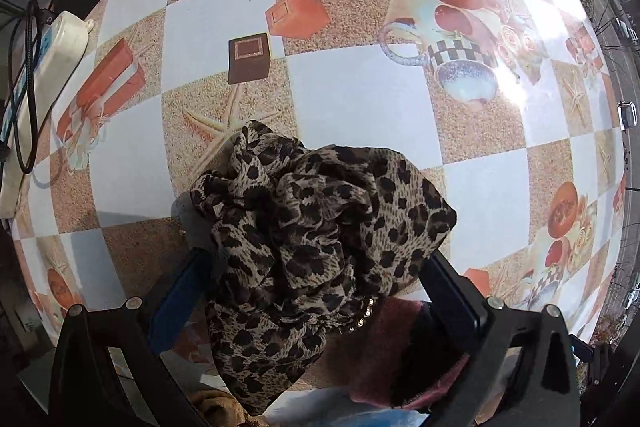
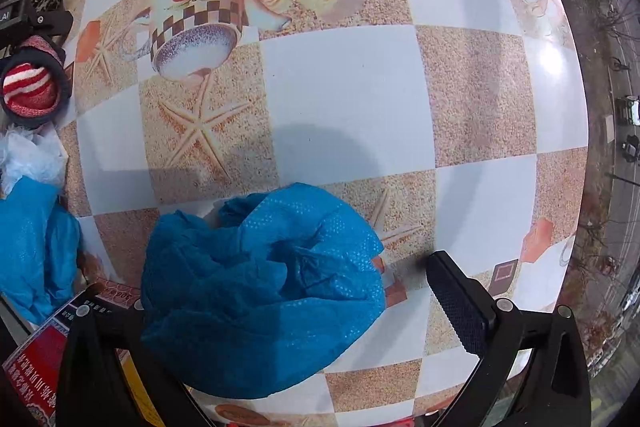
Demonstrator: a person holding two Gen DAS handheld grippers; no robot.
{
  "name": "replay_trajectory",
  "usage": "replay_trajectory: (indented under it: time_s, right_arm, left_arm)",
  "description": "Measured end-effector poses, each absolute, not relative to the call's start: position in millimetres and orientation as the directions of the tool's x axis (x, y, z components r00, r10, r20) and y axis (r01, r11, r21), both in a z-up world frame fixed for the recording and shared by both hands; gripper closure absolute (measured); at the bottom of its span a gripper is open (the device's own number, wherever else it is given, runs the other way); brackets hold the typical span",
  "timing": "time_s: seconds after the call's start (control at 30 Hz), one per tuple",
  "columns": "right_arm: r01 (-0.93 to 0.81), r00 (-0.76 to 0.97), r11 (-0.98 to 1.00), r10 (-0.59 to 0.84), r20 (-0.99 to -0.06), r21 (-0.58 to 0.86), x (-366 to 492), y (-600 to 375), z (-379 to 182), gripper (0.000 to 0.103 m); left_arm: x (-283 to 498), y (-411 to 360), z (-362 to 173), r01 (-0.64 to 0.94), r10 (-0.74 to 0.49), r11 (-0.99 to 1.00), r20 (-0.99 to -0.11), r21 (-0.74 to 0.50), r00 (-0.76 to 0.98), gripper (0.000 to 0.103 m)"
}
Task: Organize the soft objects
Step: 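Grasp the leopard-print scrunchie with the left tool while the right tool grasps the blue bag, then lift the scrunchie and blue bag and carry both tools over the white box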
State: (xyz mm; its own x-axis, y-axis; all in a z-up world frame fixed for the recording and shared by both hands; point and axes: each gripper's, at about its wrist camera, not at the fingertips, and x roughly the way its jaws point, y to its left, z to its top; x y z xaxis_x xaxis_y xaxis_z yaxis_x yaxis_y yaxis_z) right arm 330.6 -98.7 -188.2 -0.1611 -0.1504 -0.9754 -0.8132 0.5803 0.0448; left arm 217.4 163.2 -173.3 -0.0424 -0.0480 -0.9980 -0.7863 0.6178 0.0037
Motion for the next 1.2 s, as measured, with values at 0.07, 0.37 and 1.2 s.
replay_trajectory:
  time_s: [0.07, 0.37, 1.2]
  right_arm:
    - [-0.811, -0.16, 0.584, -0.149, -0.976, 0.044, 332, -98, -187, 0.0]
    - [-0.808, -0.16, 0.587, -0.149, -0.976, 0.043, 330, -94, -190, 0.0]
    - [-0.736, -0.13, 0.66, 0.077, -0.989, 0.148, 323, -121, -123, 0.074]
  left_arm:
    - [219, 165, -174, -0.787, -0.048, 0.617, -0.998, 0.004, -0.042, 0.0]
    - [216, 163, -173, -0.794, -0.031, 0.609, -0.999, 0.005, -0.03, 0.0]
    - [221, 120, -67, -0.707, 0.097, 0.706, -0.983, -0.044, 0.157, 0.071]
